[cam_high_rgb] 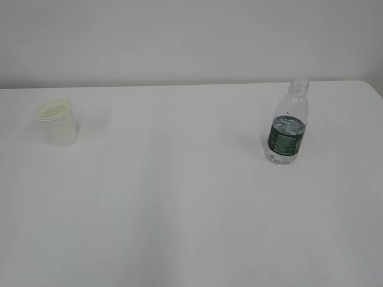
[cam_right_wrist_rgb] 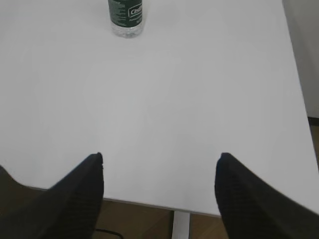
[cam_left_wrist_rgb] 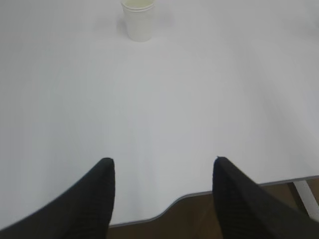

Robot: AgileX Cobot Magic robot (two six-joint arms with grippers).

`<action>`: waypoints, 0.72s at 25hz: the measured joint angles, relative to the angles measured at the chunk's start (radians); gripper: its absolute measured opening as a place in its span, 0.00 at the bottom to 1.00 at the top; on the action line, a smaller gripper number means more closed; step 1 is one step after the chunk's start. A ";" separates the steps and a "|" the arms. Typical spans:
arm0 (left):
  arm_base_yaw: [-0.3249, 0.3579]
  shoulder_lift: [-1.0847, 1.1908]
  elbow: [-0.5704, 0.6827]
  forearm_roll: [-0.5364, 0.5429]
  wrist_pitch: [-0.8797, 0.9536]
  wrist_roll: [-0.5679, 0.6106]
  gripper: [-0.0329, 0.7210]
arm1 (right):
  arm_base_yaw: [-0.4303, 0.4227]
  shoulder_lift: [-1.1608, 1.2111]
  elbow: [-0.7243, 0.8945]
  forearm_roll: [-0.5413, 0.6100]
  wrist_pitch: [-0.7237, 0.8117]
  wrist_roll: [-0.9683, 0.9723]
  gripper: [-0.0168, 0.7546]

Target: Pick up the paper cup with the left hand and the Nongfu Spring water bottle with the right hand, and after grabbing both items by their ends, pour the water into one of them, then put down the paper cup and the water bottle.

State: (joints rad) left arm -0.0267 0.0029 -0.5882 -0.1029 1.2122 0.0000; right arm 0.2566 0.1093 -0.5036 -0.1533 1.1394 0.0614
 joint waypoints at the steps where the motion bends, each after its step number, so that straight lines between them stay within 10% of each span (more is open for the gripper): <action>1: 0.000 0.000 0.011 0.000 -0.004 0.000 0.63 | 0.000 0.000 0.001 0.012 0.000 -0.007 0.71; 18: 0.000 0.000 0.026 0.000 -0.046 0.000 0.60 | 0.000 -0.126 0.005 0.049 0.000 -0.049 0.70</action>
State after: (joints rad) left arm -0.0267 0.0029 -0.5621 -0.1029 1.1664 0.0000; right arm 0.2566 -0.0167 -0.4982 -0.1041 1.1394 0.0121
